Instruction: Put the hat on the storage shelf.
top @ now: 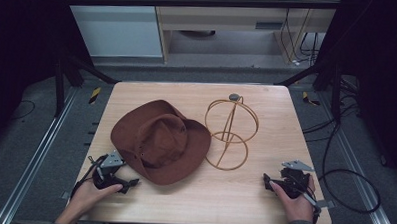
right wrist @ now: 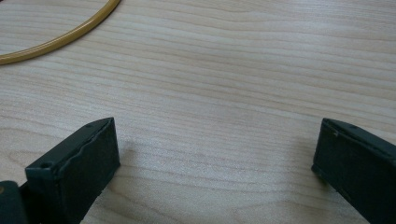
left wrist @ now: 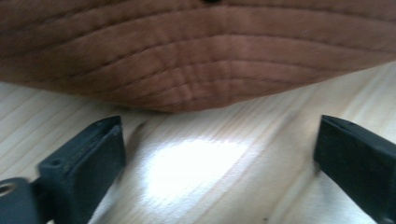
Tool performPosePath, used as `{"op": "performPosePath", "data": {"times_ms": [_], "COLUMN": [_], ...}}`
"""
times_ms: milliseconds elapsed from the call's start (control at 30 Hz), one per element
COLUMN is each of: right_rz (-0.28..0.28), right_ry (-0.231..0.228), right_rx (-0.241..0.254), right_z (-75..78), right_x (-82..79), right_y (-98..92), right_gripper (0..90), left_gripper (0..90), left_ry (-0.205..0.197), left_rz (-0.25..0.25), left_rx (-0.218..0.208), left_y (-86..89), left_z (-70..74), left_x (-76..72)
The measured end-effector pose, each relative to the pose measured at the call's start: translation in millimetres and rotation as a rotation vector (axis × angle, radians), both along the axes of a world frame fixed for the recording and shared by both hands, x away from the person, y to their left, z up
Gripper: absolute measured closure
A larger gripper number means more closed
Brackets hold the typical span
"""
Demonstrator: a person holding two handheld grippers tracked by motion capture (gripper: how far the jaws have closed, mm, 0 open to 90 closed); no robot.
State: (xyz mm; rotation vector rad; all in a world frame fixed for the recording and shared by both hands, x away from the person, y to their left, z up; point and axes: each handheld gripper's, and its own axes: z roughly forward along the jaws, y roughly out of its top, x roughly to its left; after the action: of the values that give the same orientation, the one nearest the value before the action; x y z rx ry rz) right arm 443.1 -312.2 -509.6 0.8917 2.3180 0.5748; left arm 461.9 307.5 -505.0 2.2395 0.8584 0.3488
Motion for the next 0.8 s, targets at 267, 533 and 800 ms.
{"op": "performPosePath", "data": {"times_ms": [267, 533, 800], "right_rz": [0.000, -0.003, -0.001], "right_ry": [0.000, 0.002, 0.000], "right_rx": [-0.001, 0.002, 0.000], "right_z": [0.0, -0.1, 0.0], "right_x": [0.1, -0.3, 0.0], "right_y": [0.0, 0.2, 0.0], "right_gripper": [0.5, 0.5, 0.5], "left_gripper": [4.4, 6.1, 6.0], "left_ry": [-0.032, -0.059, -0.061], "left_rz": [-0.022, -0.060, -0.047], "left_rx": [-0.038, -0.076, -0.093], "left_y": [3.0, -0.2, 3.0], "left_z": [12.3, 23.8, 29.0], "left_x": [-11.1, -23.5, -26.7]}}
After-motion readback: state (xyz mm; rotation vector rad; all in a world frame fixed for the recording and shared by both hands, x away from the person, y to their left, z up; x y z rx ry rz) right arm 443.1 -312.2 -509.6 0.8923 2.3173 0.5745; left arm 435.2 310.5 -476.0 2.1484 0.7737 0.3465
